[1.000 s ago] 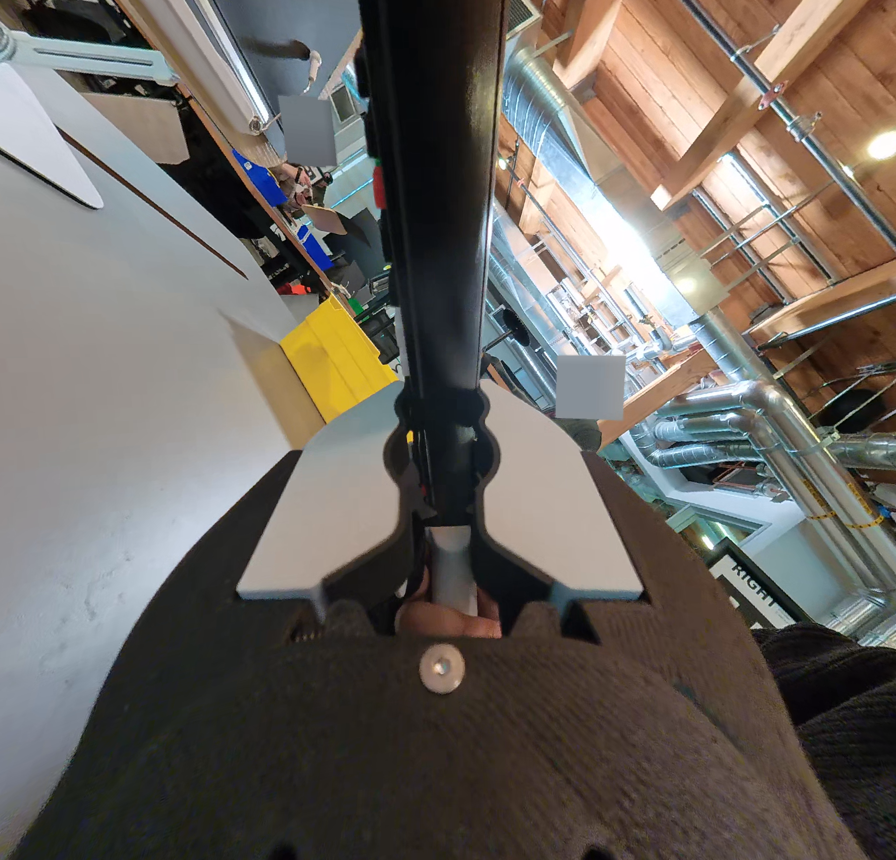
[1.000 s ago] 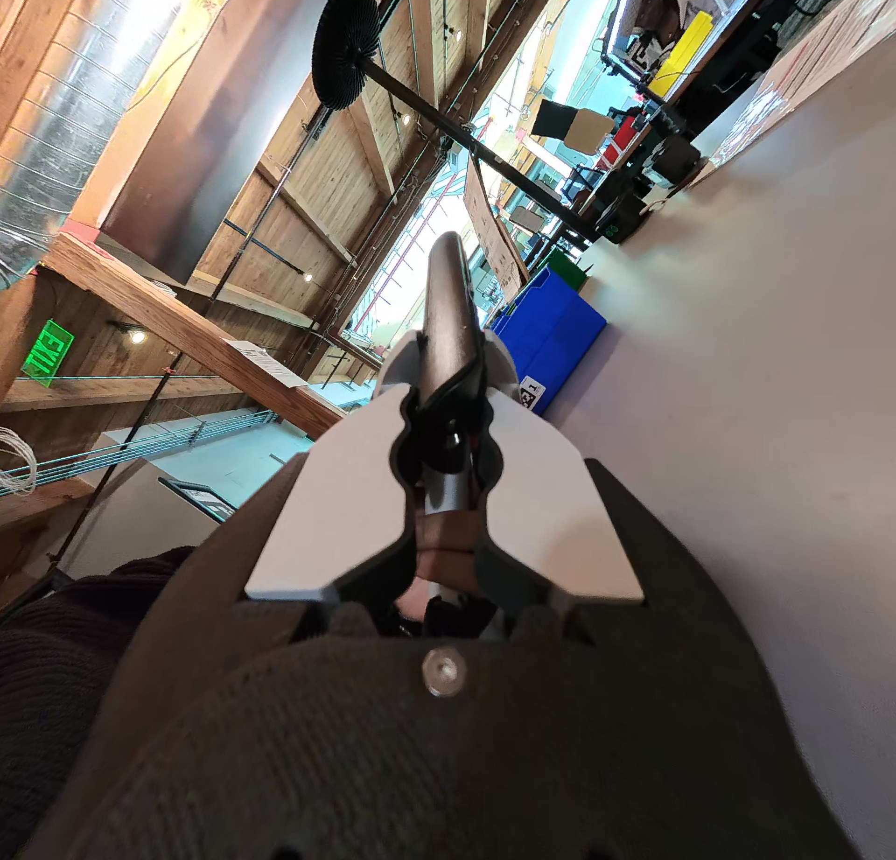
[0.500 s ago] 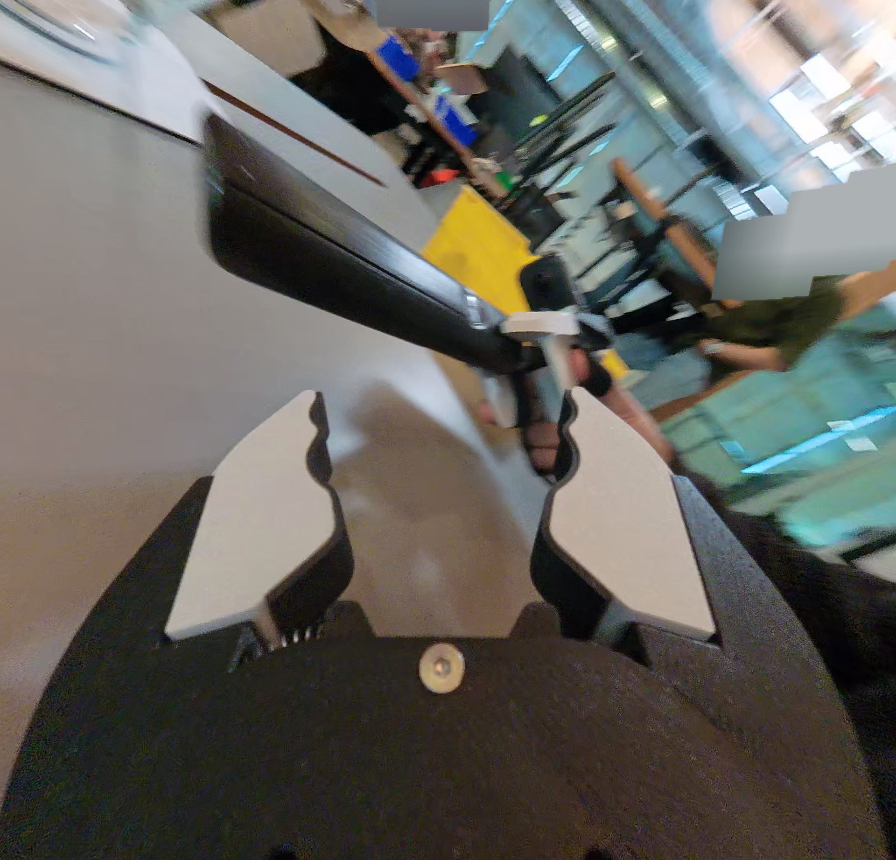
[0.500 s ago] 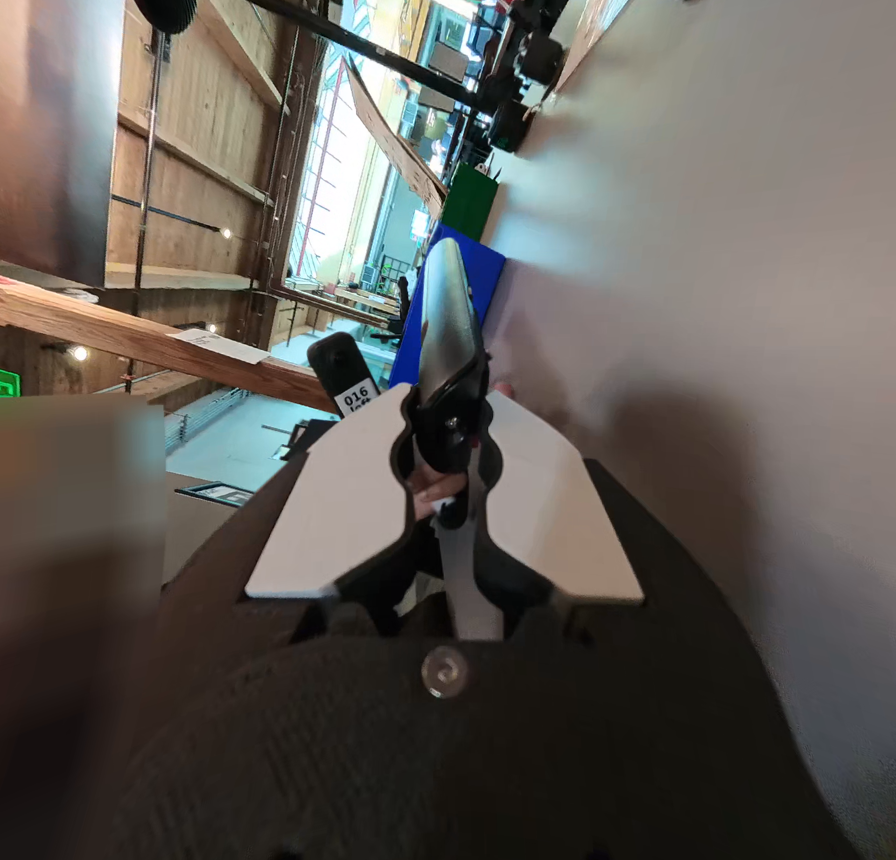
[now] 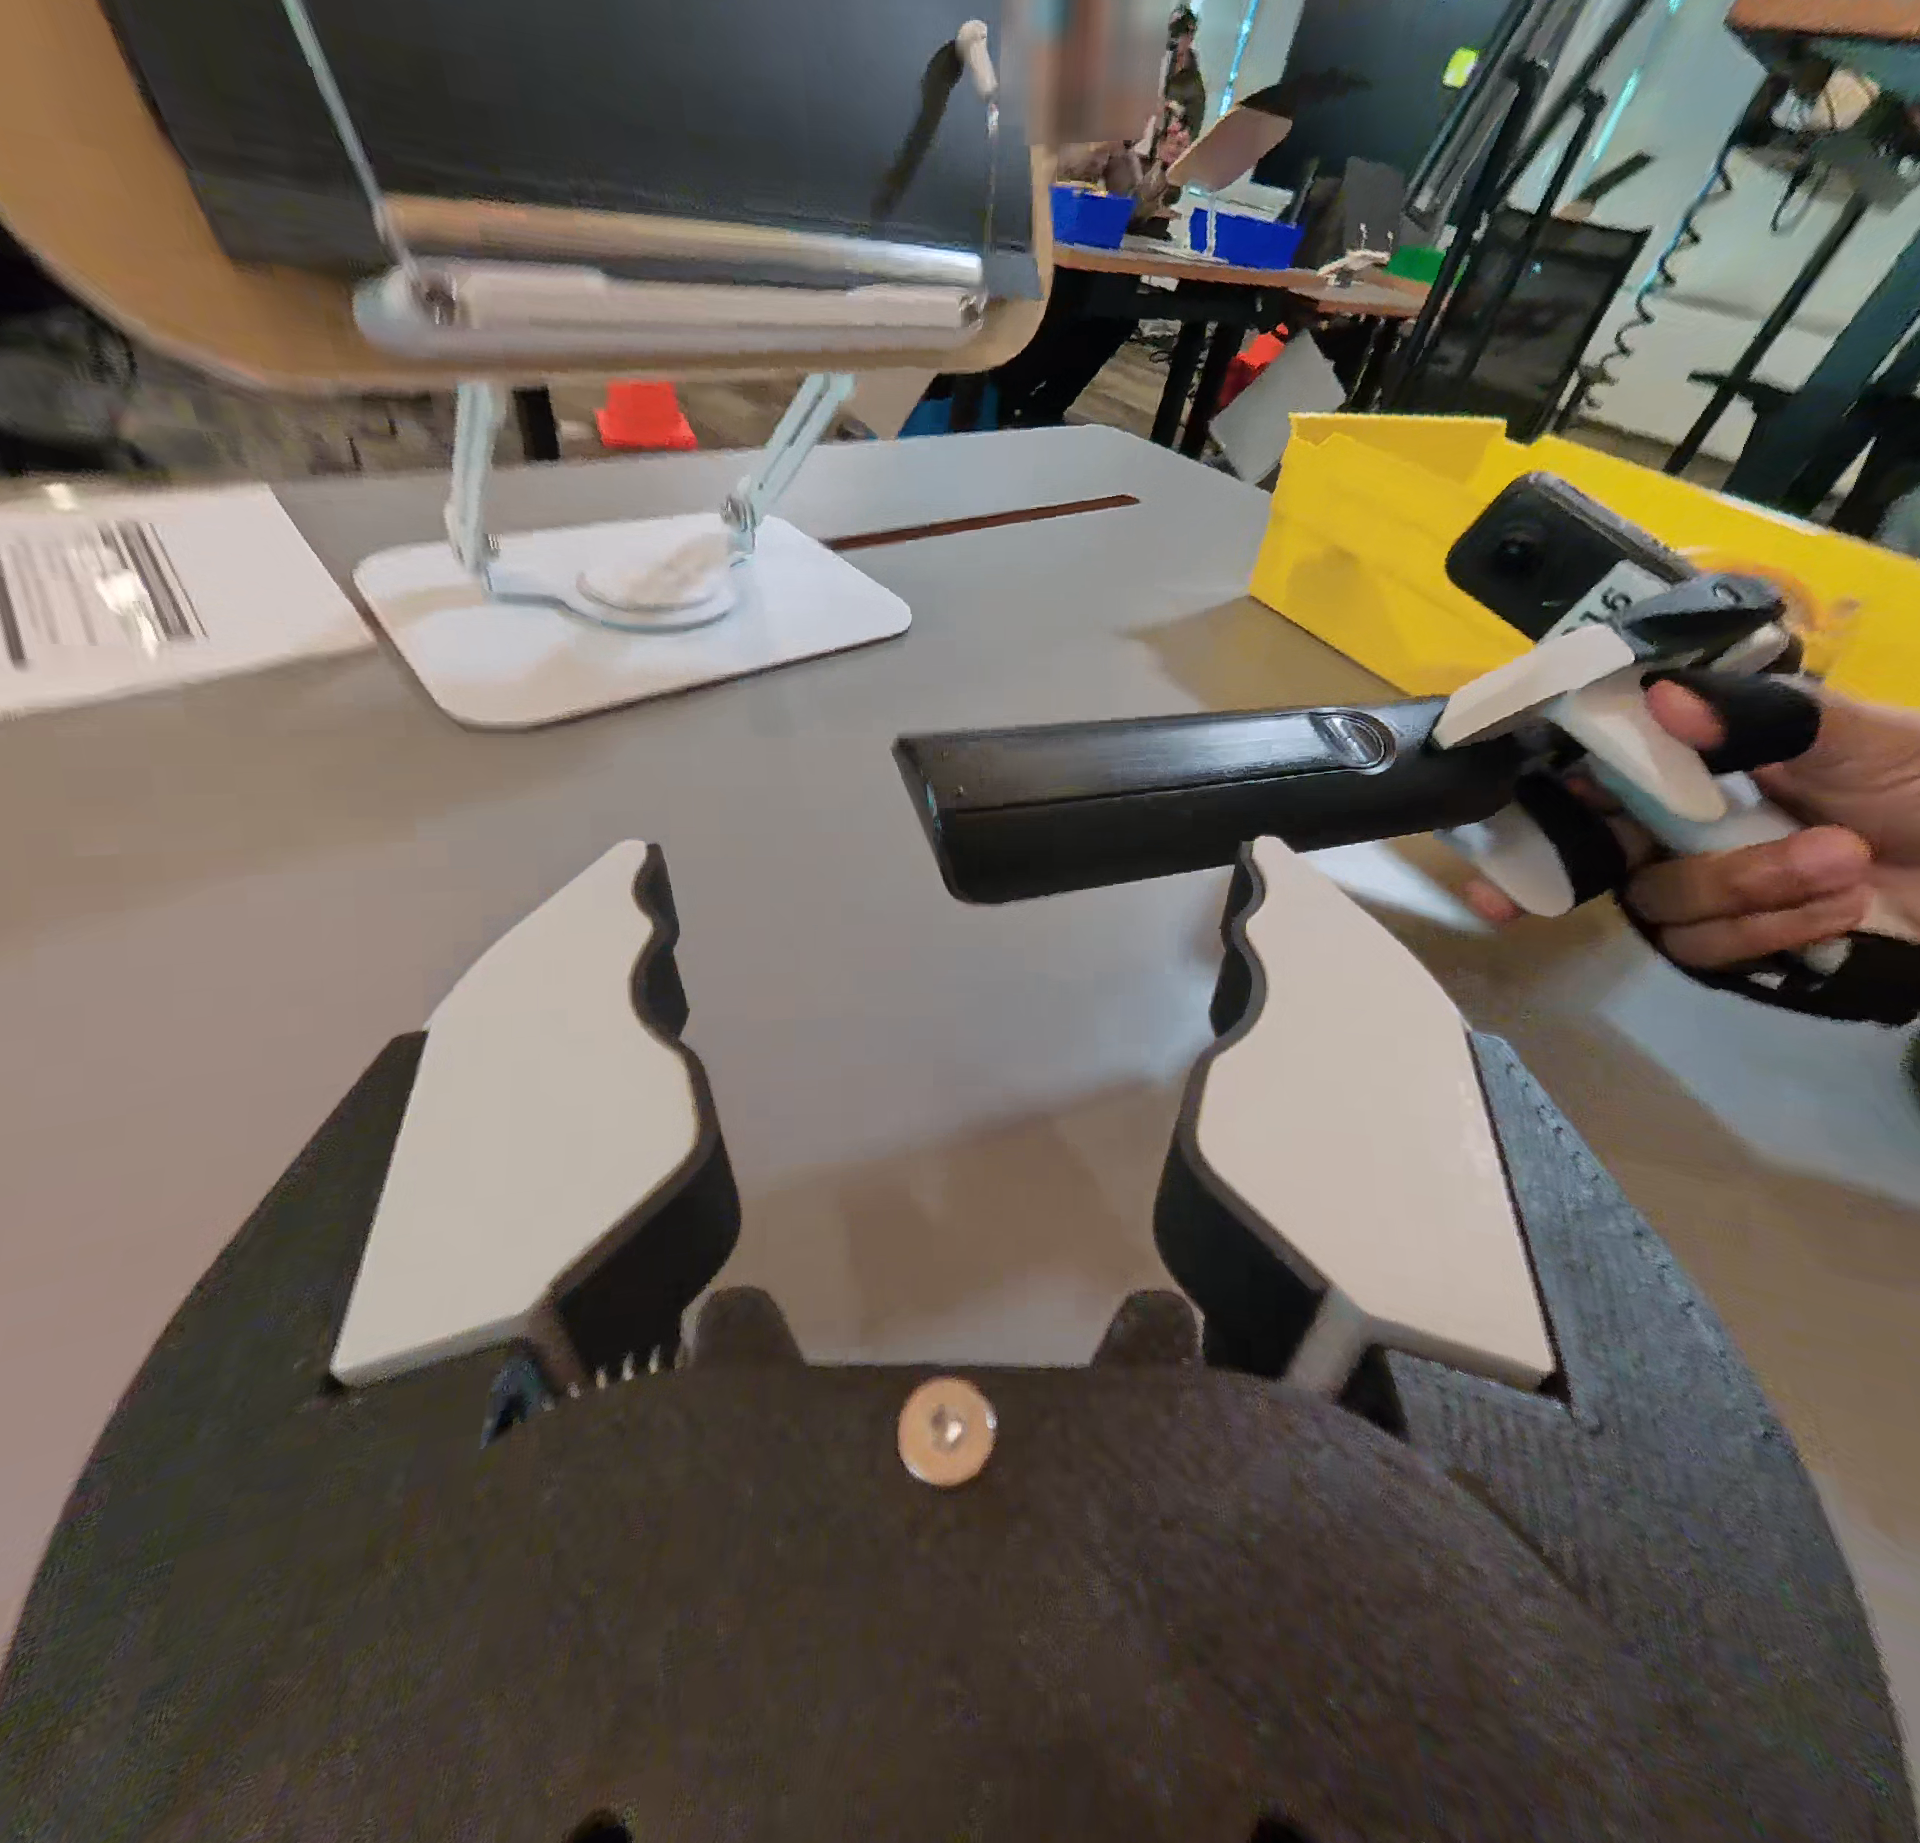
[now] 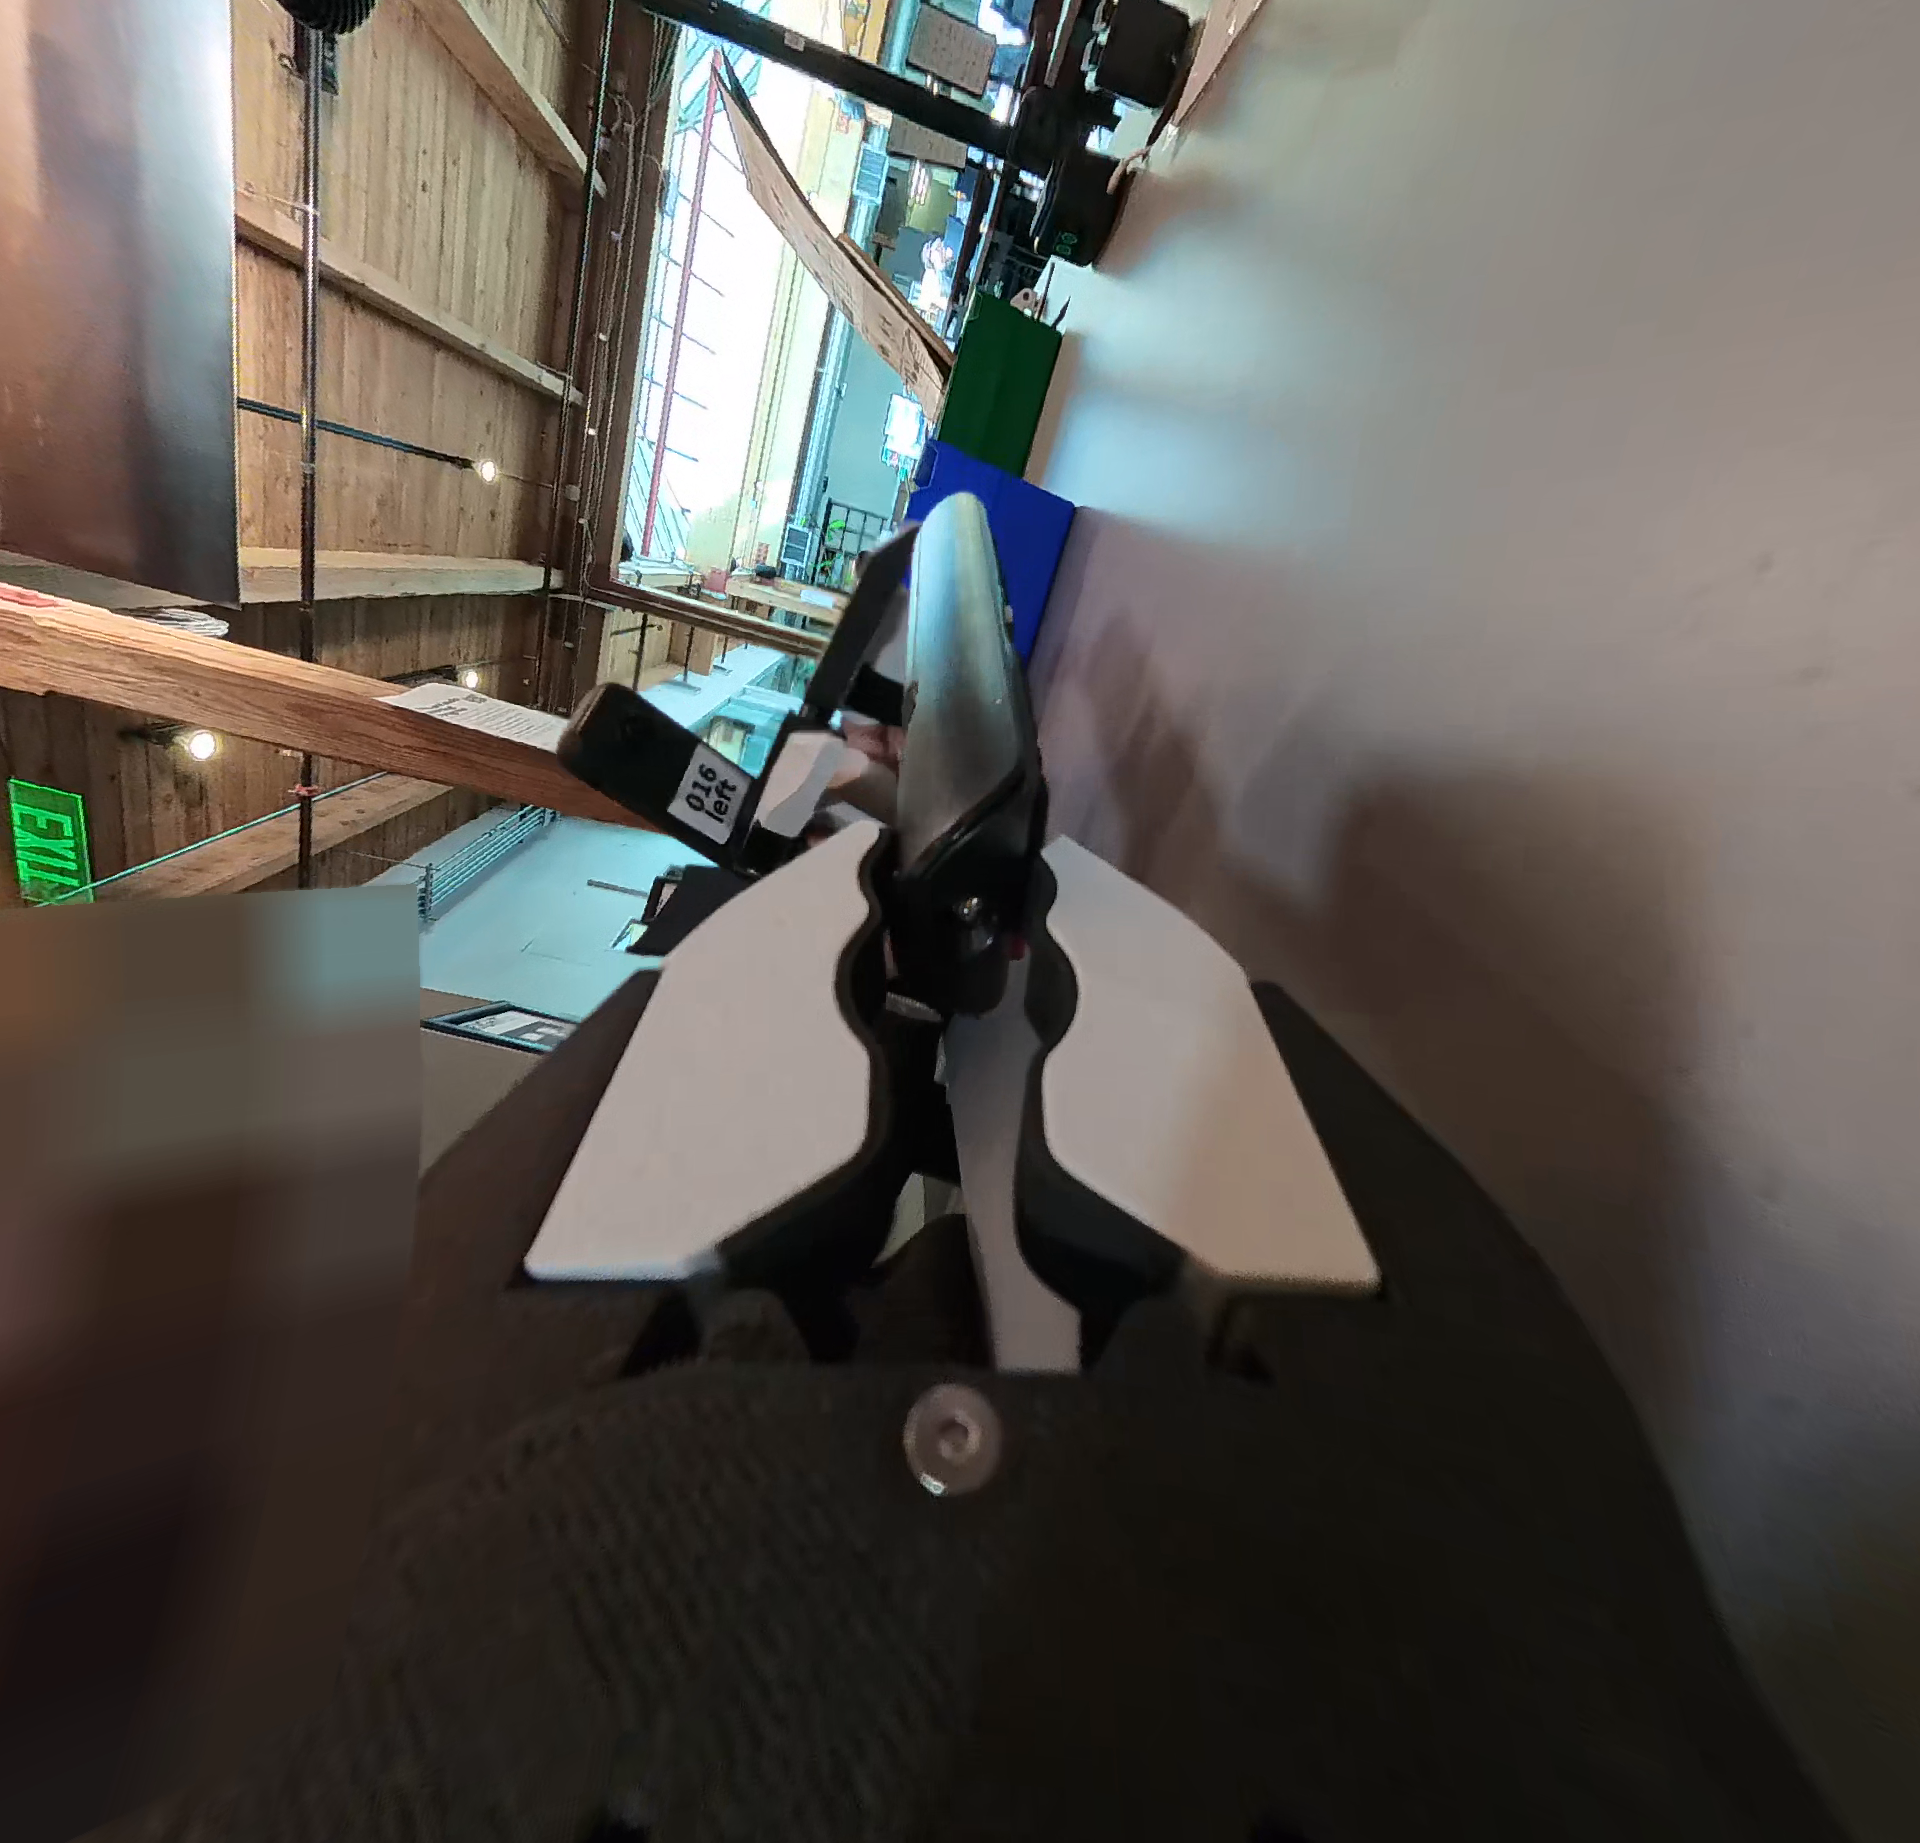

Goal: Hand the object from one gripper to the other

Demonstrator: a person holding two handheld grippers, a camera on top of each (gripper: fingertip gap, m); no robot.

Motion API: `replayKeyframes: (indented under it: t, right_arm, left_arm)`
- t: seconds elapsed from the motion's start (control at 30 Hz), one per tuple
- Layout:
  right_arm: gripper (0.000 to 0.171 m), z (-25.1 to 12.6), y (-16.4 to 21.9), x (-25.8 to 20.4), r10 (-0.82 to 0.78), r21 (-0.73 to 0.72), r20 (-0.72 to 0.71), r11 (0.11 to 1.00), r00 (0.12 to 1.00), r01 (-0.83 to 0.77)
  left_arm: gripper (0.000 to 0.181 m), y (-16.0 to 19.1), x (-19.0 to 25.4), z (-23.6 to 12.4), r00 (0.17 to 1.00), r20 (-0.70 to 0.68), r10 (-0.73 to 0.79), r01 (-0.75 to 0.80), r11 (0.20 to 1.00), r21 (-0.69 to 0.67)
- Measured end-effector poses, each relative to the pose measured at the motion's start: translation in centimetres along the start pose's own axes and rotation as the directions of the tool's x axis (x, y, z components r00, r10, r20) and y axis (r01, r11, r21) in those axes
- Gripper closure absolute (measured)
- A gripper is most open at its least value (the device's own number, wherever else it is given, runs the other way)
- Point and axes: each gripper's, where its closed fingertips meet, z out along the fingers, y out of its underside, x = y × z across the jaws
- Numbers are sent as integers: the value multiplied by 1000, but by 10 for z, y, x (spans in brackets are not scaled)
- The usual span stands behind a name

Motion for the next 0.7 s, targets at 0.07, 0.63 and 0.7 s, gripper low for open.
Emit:
replayKeyframes:
  t: [0.07, 0.63, 0.7]
  right_arm:
    - [148, -1, 3, 2, 14, -31, 4, 999, 1000, -13]
    - [148, -10, 26, -9, -33, -254, -21, 967, 999, 27]
    - [148, -9, 31, -8, -83, -285, -60, 956, 995, 62]
  left_arm:
    - [82, -10, 2, -2, 988, -5, 151, -151, 988, 44]
    - [95, 27, 46, -12, 424, -128, 897, -892, 438, 114]
    - [100, 40, 51, -12, 412, -209, 887, -901, 430, 51]
